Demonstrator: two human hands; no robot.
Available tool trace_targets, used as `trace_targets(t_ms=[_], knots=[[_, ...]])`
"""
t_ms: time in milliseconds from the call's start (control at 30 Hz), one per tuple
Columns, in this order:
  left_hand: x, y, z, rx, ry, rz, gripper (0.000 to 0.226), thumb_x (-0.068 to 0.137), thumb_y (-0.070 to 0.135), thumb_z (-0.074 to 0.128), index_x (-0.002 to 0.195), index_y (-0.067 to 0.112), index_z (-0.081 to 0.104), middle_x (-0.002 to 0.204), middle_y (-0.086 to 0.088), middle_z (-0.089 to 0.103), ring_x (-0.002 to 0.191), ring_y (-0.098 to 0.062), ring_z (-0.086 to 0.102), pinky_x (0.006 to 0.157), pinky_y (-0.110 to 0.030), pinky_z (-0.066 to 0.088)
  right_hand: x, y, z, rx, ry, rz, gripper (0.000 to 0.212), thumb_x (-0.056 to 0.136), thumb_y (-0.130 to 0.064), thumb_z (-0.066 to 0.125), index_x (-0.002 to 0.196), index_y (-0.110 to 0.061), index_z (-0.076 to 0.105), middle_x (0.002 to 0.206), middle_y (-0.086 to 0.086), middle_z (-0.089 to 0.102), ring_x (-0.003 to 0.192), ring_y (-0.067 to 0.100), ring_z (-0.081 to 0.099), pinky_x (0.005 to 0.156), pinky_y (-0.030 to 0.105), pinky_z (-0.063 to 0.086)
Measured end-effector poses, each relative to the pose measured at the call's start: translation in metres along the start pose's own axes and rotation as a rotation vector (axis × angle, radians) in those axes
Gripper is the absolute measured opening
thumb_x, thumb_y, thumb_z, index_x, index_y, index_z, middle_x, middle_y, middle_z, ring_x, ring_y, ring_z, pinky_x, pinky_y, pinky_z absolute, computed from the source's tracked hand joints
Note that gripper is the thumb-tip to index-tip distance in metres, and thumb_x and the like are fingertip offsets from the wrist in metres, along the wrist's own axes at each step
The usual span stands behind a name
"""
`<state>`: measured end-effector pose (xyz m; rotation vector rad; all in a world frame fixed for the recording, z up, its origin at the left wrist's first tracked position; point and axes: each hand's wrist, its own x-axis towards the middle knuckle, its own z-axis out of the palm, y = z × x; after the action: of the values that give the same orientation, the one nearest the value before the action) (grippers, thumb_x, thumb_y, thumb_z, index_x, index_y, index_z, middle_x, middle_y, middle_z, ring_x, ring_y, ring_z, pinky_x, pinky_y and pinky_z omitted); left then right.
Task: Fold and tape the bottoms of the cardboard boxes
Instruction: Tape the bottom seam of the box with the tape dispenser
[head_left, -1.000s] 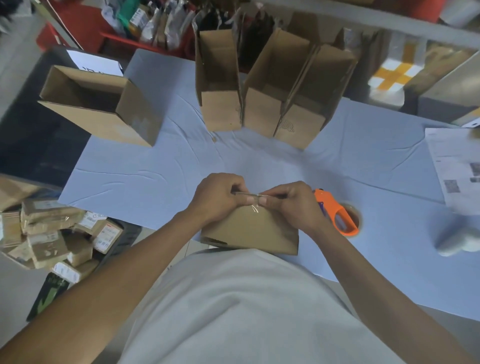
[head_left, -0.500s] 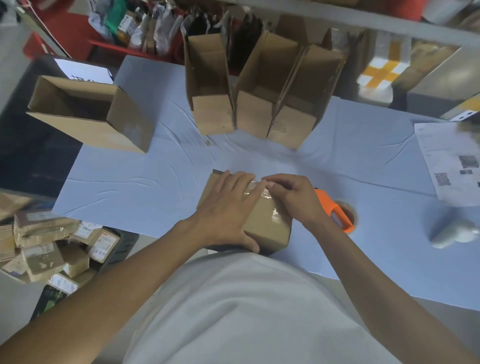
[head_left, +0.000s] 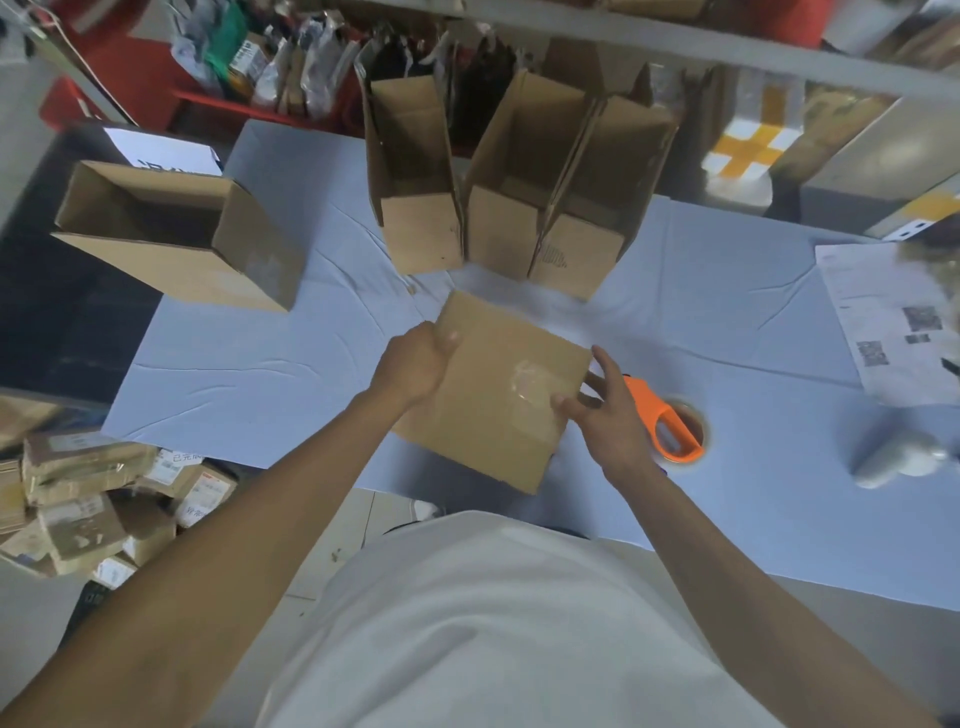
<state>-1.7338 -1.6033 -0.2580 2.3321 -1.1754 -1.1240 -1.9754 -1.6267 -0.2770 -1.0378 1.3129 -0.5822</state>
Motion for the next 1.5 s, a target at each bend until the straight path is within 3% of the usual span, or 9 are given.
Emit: trace_targets(t_ms=[67,133,233,367,633,767,967,1233,1500], knots=[[0.002,-0.010,0.010,-0.021,-0.063,-0.036,0.058,0.099,0.037,0.043,0.152,0.025,0.023,0.111,-0.011,0.059,0.094,-0.030,0.058,0.078,-0.036,0.047,0.002,0.006,0.002,-0.038,0.059,-0.043,0.072,0.084,0.003,0.067,0.145,-0.024,0.039,0.131,-0.004,0.058,0.119,0.015,0.058,0.087,0.025,0.051],[-0.001,-0.011,0.018,0.023,-0.128,0.027,0.085,0.095,0.031,0.054,0.155,0.036,-0.007,0.140,-0.015,0.047,0.111,-0.033,0.056,0.086,-0.034,0.045,0.003,0.010,0.003,-0.160,0.046,-0.085,0.065,0.081,0.001,0.069,0.134,-0.028,0.049,0.122,-0.018,0.060,0.112,0.008,0.060,0.086,0.028,0.053],[-0.002,-0.004,0.029,0.184,-0.132,0.133,0.105,0.081,0.043,0.070,0.153,0.043,-0.006,0.162,-0.012,-0.012,0.148,-0.036,0.010,0.110,-0.046,0.030,0.003,0.008,0.001,-0.231,0.010,-0.099,0.072,0.080,0.000,0.071,0.136,-0.036,0.043,0.114,-0.024,0.056,0.102,0.007,0.062,0.076,0.022,0.053],[0.001,0.002,0.033,0.406,-0.073,0.203,0.109,0.072,0.062,0.072,0.153,0.042,0.002,0.157,-0.005,-0.032,0.147,-0.034,-0.019,0.115,-0.056,0.017,0.006,0.002,-0.002,-0.285,0.024,-0.049,0.077,0.079,-0.006,0.076,0.142,-0.032,0.039,0.106,-0.005,0.058,0.092,0.016,0.063,0.063,0.017,0.051],[0.000,0.005,0.037,0.482,-0.008,0.347,0.100,0.075,0.069,0.063,0.154,0.033,0.015,0.163,-0.011,-0.011,0.148,-0.034,-0.016,0.118,-0.053,0.005,0.009,0.009,-0.002,-0.343,0.058,-0.088,0.076,0.079,-0.008,0.076,0.143,-0.032,0.043,0.098,-0.012,0.057,0.090,0.015,0.061,0.070,0.022,0.053],[0.004,0.017,0.045,0.602,0.048,0.568,0.090,0.073,0.069,0.065,0.145,0.026,0.032,0.146,-0.014,0.032,0.142,-0.031,0.023,0.117,-0.049,0.010,0.016,0.009,-0.006,-0.352,0.079,-0.117,0.061,0.086,-0.004,0.068,0.140,-0.026,0.051,0.103,-0.015,0.061,0.086,0.003,0.059,0.075,0.014,0.050],[0.012,0.025,0.040,0.470,-0.025,0.232,0.098,0.068,0.078,0.062,0.143,0.027,0.025,0.124,-0.012,0.041,0.112,-0.033,0.049,0.084,-0.042,0.041,0.039,-0.002,-0.002,-0.577,0.051,-0.198,0.032,0.093,-0.016,0.059,0.124,-0.020,0.063,0.114,-0.004,0.068,0.105,0.017,0.061,0.092,0.029,0.044],[0.025,0.012,0.040,0.054,-0.256,0.206,0.112,0.081,0.040,0.074,0.152,0.039,-0.012,0.144,-0.016,0.035,0.129,-0.035,0.042,0.108,-0.047,0.037,0.064,-0.011,0.006,-0.621,-0.072,-0.166,0.029,0.092,-0.016,0.058,0.118,-0.025,0.067,0.116,-0.005,0.069,0.113,0.016,0.060,0.101,0.039,0.044],[0.029,0.008,0.046,0.051,-0.193,0.217,0.068,0.070,0.045,0.082,0.123,0.023,0.045,0.122,-0.004,0.034,0.111,-0.023,0.046,0.091,-0.032,0.042,0.059,-0.012,0.015,-0.826,-0.165,-0.194,0.037,0.077,-0.042,0.075,0.113,-0.036,0.066,0.102,-0.018,0.069,0.092,0.006,0.058,0.089,0.030,0.042]])
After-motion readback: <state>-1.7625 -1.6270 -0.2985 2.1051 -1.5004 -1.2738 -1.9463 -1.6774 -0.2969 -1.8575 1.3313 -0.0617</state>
